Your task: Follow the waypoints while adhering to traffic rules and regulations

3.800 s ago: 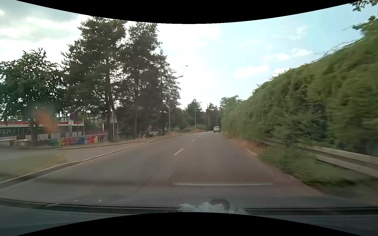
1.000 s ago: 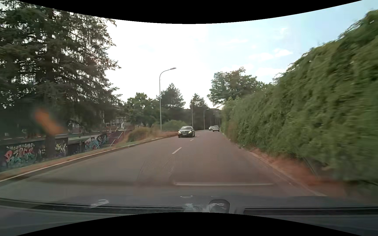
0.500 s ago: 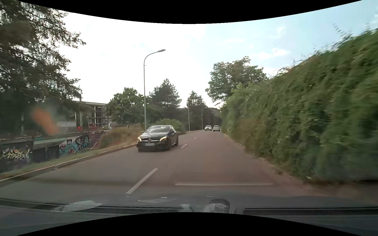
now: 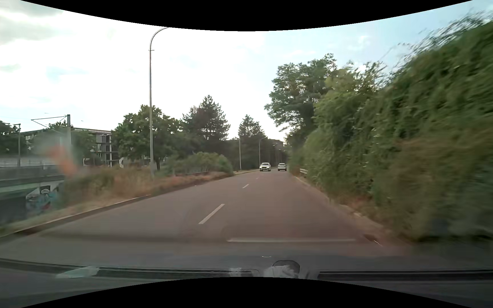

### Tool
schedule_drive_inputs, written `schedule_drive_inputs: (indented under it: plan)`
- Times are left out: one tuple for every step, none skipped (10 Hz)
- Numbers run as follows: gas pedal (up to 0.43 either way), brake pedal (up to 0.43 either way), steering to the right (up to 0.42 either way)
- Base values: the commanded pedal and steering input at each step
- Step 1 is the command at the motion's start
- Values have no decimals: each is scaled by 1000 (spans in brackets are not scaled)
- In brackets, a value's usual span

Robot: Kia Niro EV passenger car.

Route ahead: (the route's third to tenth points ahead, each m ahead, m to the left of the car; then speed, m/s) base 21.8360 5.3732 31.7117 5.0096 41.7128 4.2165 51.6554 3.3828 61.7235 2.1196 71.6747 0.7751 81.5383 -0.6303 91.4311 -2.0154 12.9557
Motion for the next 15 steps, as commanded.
schedule_drive_inputs:
  plan:
    - [59, 0, 11]
    - [47, 0, 11]
    - [39, 0, 10]
    - [39, 0, 8]
    - [39, 0, 8]
    - [39, 0, 8]
    - [39, 0, 8]
    - [39, 0, 8]
    - [39, 0, 7]
    - [39, 0, 7]
    - [39, 0, 9]
    - [39, 0, 11]
    - [39, 0, 11]
    - [39, 0, 11]
    - [39, 0, 10]
